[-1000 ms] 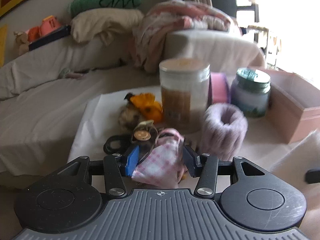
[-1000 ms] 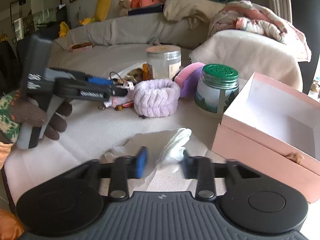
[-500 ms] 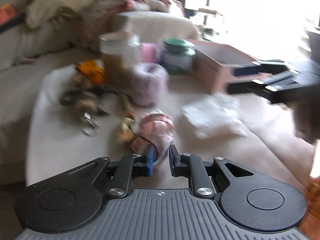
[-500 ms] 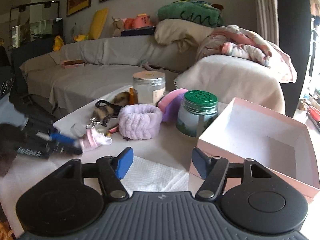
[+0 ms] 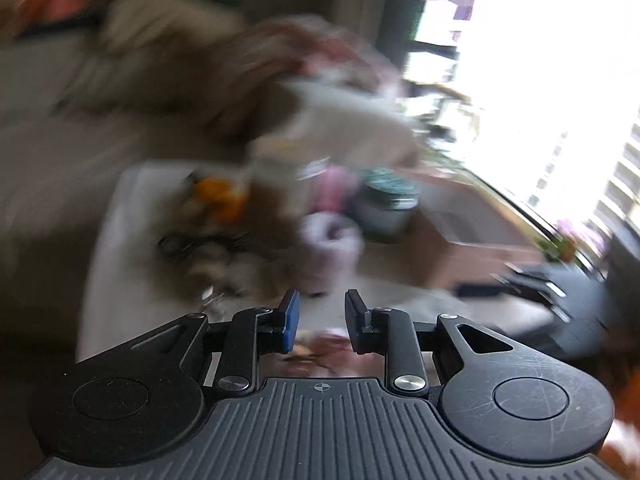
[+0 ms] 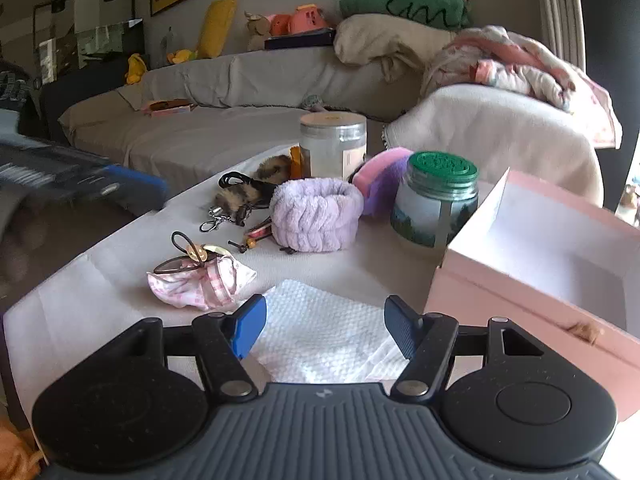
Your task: Organize soft objects
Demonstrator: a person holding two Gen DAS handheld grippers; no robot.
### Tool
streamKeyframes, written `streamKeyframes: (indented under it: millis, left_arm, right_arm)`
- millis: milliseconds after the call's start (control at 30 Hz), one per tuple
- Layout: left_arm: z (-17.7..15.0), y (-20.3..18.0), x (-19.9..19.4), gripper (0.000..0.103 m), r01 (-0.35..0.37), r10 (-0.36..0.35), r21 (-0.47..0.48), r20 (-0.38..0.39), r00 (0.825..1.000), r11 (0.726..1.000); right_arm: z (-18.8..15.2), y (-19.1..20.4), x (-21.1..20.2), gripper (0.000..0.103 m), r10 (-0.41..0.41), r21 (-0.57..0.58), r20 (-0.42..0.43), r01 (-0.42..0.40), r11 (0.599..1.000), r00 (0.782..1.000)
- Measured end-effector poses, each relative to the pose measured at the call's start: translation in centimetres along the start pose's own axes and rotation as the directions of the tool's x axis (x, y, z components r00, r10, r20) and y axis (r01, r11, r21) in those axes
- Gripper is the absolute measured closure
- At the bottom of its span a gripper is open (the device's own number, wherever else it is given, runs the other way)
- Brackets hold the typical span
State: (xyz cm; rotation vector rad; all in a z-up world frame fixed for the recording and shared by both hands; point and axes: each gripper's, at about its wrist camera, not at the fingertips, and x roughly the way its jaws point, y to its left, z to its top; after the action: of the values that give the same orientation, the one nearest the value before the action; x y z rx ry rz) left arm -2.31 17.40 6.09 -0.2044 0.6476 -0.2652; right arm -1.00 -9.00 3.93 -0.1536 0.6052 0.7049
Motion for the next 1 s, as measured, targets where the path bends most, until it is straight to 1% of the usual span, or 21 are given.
streamKeyframes:
  millis: [33, 67, 100, 167, 233, 267, 300, 367, 433, 467, 533, 600, 700, 867, 933, 1000]
  left_arm:
    - [0.0, 0.4, 1.1, 0.076, -0.017, 0.015, -0.043, -0.032, 0.999, 0.999]
    - [-0.2, 0.4, 2.0, 0.076, -0.032, 0.029, -0.051, -0.057, 0.998, 0.998]
    - [-0.5, 0.0, 2.7, 0.076, -0.052, 0.049, -0.032, -0.080, 0.996, 0.998]
    - [-1.1, -0.8, 3.9, 0.076, -0.115, 0.119, 0.037, -0.115, 0.986, 0.993]
    - [-1.7, -1.1, 4.7, 0.076, -0.168, 0.176, 0.074, -0.125, 0.976, 0.983]
    - [-2.1, -0.7, 4.6, 0.076, -0.175, 0.184, 0.075, -0.128, 0.975, 0.982]
    - [-2.4, -0.4, 4.6, 0.076, -0.169, 0.177, 0.071, -0.130, 0.976, 0.983]
    - [-2.7, 0.0, 4.7, 0.076, -0.133, 0.140, 0.055, -0.138, 0.981, 0.990]
    - [-2.8, -0.2, 4.7, 0.076, -0.114, 0.122, 0.065, -0.137, 0.983, 0.991]
    - [-2.9, -0.3, 4.6, 0.076, -0.111, 0.120, 0.074, -0.133, 0.984, 0.991]
    - [-3.3, -0.4, 4.5, 0.080, -0.105, 0.115, 0.085, -0.119, 0.986, 0.991]
    - [-3.6, -0.6, 4.3, 0.082, -0.106, 0.115, 0.090, -0.106, 0.988, 0.990]
    - [-3.6, -0.1, 3.8, 0.085, -0.100, 0.106, 0.070, -0.099, 0.989, 0.993]
    - [-3.5, 1.5, 2.9, 0.086, -0.135, 0.138, 0.046, -0.061, 0.989, 0.990]
    - [-3.4, 2.3, 2.8, 0.086, -0.133, 0.133, 0.013, -0.051, 0.990, 0.991]
    - [-3.3, 3.1, 2.7, 0.086, -0.115, 0.114, -0.034, -0.041, 0.993, 0.993]
  right_arm:
    - [-0.1, 0.1, 0.1, 0.037, 0.002, 0.006, -0.003, -0.002, 1.000, 1.000]
    - [-0.2, 0.1, 0.1, 0.037, 0.002, 0.007, -0.003, -0.002, 1.000, 1.000]
    - [-0.3, 0.2, 0.0, 0.037, 0.002, 0.004, -0.003, -0.002, 1.000, 1.000]
    - [-0.6, 0.4, -0.2, 0.037, -0.013, -0.011, 0.005, 0.013, 1.000, 1.000]
    - [-1.1, 0.5, -0.6, 0.037, -0.059, -0.033, 0.051, 0.061, 0.998, 0.997]
    - [-1.2, 0.5, -0.7, 0.037, -0.074, -0.041, 0.068, 0.077, 0.996, 0.995]
    - [-1.1, 0.6, -0.8, 0.035, -0.070, -0.059, 0.072, 0.074, 0.995, 0.995]
    - [-0.6, 0.7, -0.4, 0.034, -0.002, -0.129, 0.029, 0.005, 0.992, 1.000]
    - [0.2, 0.9, 0.6, 0.034, 0.095, -0.204, -0.040, -0.102, 0.974, 0.995]
    - [0.6, 0.8, 1.1, 0.034, 0.116, -0.223, -0.057, -0.126, 0.967, 0.992]
    - [1.5, 0.7, 2.8, 0.034, 0.108, -0.233, -0.085, -0.125, 0.964, 0.990]
    - [2.2, 0.1, 4.5, 0.034, 0.100, -0.207, -0.123, -0.124, 0.971, 0.987]
    - [2.5, -1.2, 6.2, 0.034, 0.097, -0.105, -0.197, -0.119, 0.987, 0.976]
    - [0.8, -2.0, 4.2, 0.033, 0.089, -0.007, -0.181, -0.092, 0.996, 0.980]
    - [0.2, -1.7, 3.1, 0.032, 0.127, 0.039, -0.184, -0.122, 0.992, 0.975]
    - [-0.1, -0.8, 2.3, 0.032, 0.200, 0.047, -0.203, -0.195, 0.980, 0.958]
